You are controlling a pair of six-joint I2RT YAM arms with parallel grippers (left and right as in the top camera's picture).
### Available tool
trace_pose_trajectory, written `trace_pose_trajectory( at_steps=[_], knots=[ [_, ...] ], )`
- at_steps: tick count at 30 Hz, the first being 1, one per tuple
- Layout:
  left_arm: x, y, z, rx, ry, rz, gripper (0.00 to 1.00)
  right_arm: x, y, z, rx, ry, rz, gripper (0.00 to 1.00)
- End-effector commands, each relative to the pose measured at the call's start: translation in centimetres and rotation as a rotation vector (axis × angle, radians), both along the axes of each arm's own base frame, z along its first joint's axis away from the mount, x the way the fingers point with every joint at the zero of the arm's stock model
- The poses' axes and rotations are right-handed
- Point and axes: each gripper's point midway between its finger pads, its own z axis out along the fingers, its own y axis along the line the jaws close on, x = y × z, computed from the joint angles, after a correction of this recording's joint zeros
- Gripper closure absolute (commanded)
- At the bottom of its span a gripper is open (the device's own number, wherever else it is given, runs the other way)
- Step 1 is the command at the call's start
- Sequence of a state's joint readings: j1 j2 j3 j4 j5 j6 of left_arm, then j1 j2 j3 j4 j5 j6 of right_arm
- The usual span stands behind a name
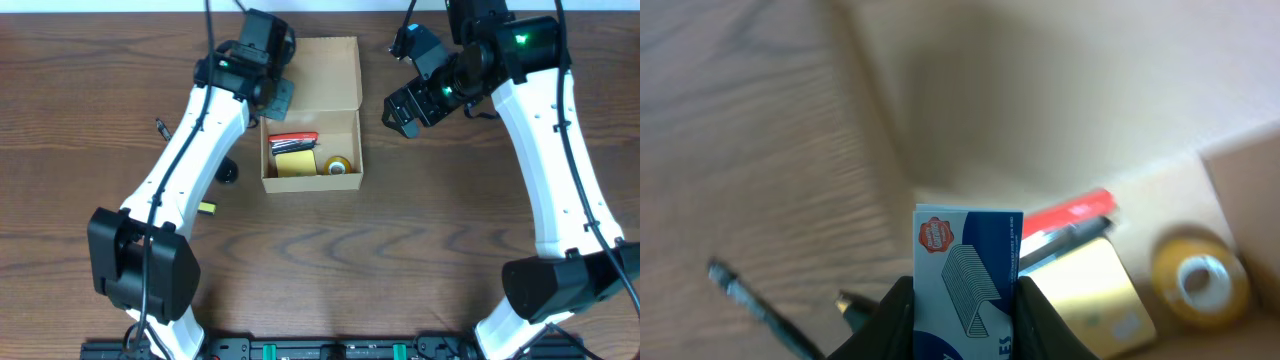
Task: Pack container
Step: 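Carry the staples box with the left gripper into the box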
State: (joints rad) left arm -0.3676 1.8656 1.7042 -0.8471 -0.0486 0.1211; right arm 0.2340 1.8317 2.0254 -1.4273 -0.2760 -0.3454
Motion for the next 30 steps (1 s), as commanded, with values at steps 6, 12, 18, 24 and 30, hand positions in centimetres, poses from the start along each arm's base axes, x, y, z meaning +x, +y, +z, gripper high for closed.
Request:
trace_pose_trajectory(
  at_steps=[6, 12, 18, 24, 30],
  knots=[
    [-2.2, -5.6, 0.3, -0.044, 0.013, -0.446, 0.94, -0.1, 0.4, 0.0, -0.001, -0.001, 0.016, 0.01],
    [-2.8, -7.4, -2.0, -0.037, 0.048, -0.601, 0.94, -0.1, 0.4, 0.0, -0.001, -0.001, 0.016, 0.01],
    [-2.9, -8.9, -5.3, -0.049, 0.086, -0.753, 0.94, -0.1, 0.4, 0.0, -0.001, -0.001, 0.016, 0.01],
    [-2.1, -10.0, -7.3, -0.068, 0.078, -0.814, 0.94, -0.1, 0.4, 0.0, -0.001, -0.001, 0.016, 0.01],
    [-2.0, -11.4, -7.0, -0.096, 0.024, -0.914, 0.94, -0.1, 0.4, 0.0, -0.001, -0.001, 0.016, 0.01]
  ],
)
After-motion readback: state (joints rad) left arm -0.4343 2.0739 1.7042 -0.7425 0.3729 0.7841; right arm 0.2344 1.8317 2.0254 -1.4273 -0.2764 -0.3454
